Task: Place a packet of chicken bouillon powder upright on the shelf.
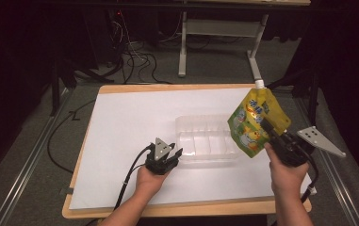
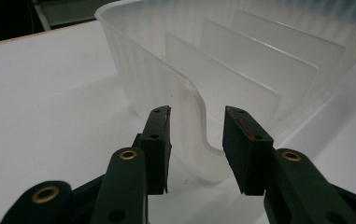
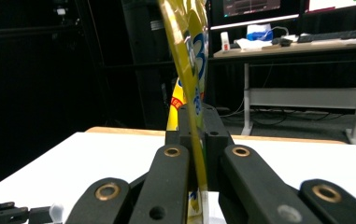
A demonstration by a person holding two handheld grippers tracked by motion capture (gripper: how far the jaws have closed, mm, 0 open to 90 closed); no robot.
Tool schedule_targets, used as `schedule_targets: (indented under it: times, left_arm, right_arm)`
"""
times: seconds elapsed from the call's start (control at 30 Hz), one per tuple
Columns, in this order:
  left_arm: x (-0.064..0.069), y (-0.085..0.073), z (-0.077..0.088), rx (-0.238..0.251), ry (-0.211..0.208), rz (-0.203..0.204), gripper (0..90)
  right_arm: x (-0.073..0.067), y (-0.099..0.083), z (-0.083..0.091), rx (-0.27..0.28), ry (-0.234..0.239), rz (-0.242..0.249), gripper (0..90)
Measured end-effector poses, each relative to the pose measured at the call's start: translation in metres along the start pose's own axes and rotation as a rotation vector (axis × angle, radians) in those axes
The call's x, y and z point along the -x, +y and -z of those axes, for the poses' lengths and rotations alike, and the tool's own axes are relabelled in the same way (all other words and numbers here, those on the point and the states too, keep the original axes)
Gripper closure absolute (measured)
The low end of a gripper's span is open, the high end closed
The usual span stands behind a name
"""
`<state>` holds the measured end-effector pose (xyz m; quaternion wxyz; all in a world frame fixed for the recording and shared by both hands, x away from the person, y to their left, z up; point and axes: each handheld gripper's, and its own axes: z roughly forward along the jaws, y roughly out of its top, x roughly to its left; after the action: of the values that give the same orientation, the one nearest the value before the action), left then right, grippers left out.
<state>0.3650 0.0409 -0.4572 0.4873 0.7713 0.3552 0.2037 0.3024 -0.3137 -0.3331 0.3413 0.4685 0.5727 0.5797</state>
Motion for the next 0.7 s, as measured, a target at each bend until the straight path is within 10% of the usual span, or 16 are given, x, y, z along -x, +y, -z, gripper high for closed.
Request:
schedule_targets:
  times: [0.7]
  left_arm:
    - [0.002,-0.002,0.0,-0.002,-0.017,-0.008,62.4]
  right_arm:
    - [-0.025,-0.023,-0.069,-0.074,-0.032,-0.023,90.0]
